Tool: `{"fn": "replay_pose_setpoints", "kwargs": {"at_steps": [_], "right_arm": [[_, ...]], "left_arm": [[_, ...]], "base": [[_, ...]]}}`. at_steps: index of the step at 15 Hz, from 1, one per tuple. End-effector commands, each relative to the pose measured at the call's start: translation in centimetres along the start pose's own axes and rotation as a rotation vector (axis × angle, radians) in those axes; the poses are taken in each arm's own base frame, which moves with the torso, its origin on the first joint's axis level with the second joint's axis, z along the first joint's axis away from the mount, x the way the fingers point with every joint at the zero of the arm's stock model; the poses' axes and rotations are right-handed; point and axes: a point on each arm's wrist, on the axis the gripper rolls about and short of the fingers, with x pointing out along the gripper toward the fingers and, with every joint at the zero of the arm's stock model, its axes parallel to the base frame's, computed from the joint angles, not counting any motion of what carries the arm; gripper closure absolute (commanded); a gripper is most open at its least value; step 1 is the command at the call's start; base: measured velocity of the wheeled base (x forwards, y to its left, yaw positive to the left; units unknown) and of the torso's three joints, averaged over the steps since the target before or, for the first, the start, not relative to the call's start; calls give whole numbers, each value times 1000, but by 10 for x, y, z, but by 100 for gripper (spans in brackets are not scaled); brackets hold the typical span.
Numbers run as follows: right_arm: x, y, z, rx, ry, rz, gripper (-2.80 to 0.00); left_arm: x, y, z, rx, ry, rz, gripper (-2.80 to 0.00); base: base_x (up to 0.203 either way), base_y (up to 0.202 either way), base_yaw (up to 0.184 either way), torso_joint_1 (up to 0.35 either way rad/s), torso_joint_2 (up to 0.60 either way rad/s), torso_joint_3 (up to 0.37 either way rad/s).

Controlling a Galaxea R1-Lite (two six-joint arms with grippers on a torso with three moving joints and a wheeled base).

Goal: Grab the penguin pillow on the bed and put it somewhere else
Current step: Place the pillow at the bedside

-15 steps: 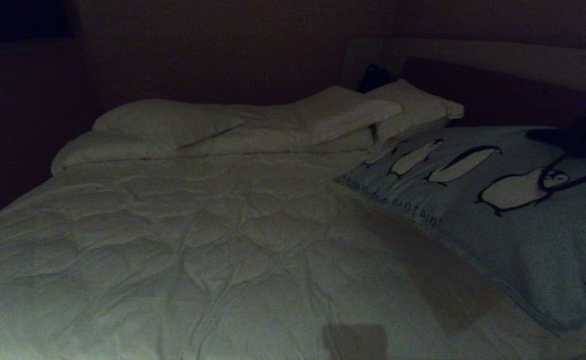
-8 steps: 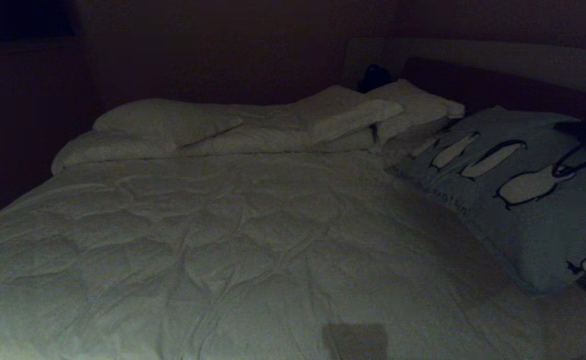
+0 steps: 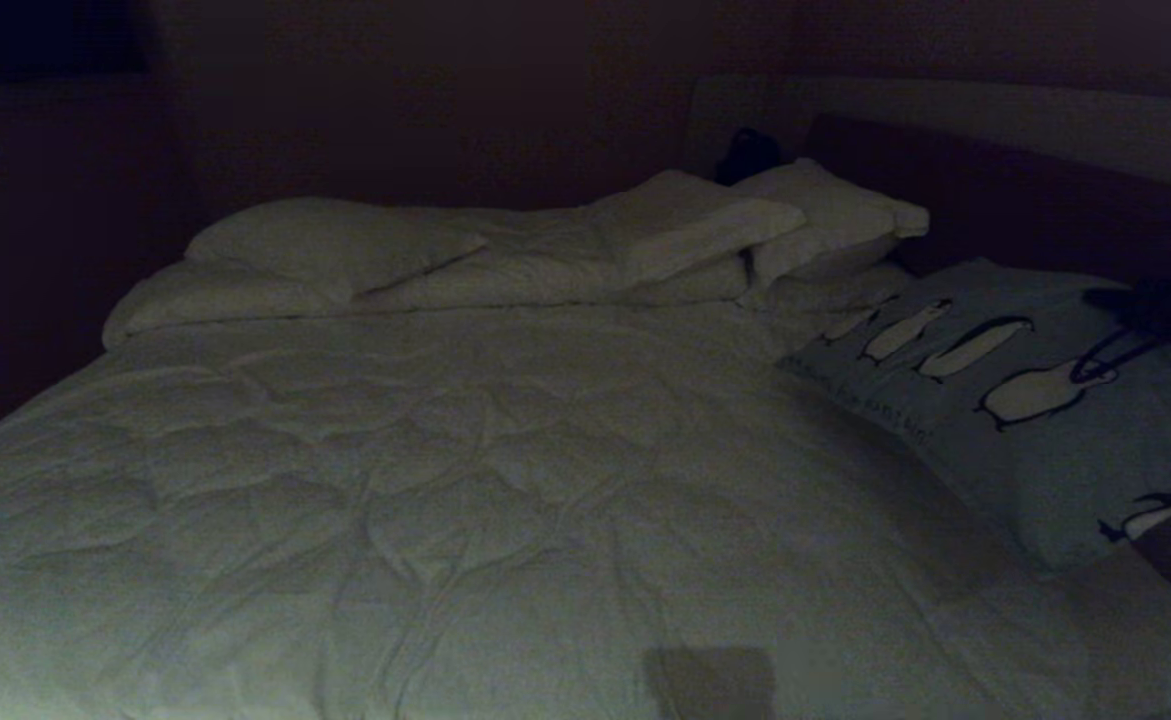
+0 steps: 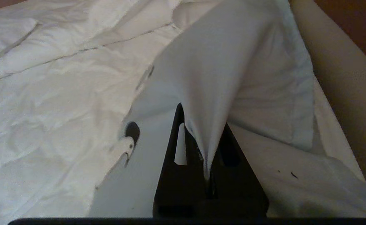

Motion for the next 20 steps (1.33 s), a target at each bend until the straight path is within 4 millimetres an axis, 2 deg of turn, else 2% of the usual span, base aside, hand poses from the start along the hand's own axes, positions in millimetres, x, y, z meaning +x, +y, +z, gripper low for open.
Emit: {"fn": "replay_pose_setpoints", "kwargs": {"at_steps": [1, 9, 16, 18, 20], "right_arm": [[15, -17, -17, 22, 30, -12, 0], [30, -51, -18, -42, -4, -52, 0], [29, -50, 3, -94, -81, -49, 0], [33, -54, -3, -114, -80, -52, 0], [41, -61, -16, -167, -59, -55, 0]], "left_arm": [[0, 0, 0, 0, 0, 1, 0], [0, 0, 0, 0, 0, 1, 0], [0, 0, 0, 0, 0, 1, 0], [0, 0, 0, 0, 0, 1, 0], [0, 0, 0, 0, 0, 1, 0]], "base": [[0, 0, 0, 0, 0, 0], [0, 0, 0, 0, 0, 0], [0, 0, 0, 0, 0, 0], [0, 0, 0, 0, 0, 0], [0, 0, 0, 0, 0, 0]]}}
